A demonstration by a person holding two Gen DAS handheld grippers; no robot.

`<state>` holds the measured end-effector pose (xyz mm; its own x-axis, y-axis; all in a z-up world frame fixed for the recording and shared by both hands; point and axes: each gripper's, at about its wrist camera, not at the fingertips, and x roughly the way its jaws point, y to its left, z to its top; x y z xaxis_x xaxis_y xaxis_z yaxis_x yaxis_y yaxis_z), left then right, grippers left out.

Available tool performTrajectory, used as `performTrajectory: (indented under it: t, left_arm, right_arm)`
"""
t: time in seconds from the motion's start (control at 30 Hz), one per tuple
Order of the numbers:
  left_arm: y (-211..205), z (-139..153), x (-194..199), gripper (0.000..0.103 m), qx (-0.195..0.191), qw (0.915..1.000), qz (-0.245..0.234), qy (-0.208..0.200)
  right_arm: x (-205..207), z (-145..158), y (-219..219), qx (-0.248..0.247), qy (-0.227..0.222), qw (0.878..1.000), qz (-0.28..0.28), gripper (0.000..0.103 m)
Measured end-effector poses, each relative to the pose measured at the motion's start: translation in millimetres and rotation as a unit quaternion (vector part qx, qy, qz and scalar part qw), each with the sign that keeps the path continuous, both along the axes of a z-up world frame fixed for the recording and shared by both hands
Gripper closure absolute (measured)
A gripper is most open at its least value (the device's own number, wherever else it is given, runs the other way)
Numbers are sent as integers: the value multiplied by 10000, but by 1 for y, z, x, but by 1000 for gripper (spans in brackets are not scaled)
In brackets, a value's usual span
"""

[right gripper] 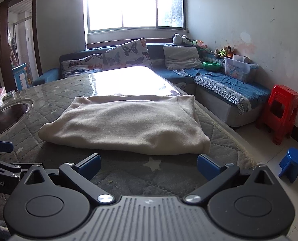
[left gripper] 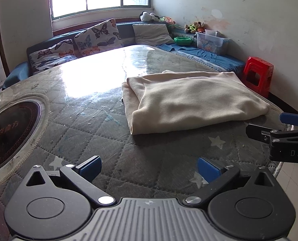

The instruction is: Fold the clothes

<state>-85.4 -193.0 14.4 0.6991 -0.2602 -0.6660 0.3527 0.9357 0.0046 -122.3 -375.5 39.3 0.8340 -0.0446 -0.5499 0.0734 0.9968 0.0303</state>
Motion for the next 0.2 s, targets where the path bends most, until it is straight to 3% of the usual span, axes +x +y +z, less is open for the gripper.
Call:
performTrajectory:
  t: [0.2]
  left_arm:
    - [-1, 1, -4, 0, -37, 10000, -70, -1]
  right_arm:
    - [-4, 2, 1, -1, -37, 10000, 16, 0]
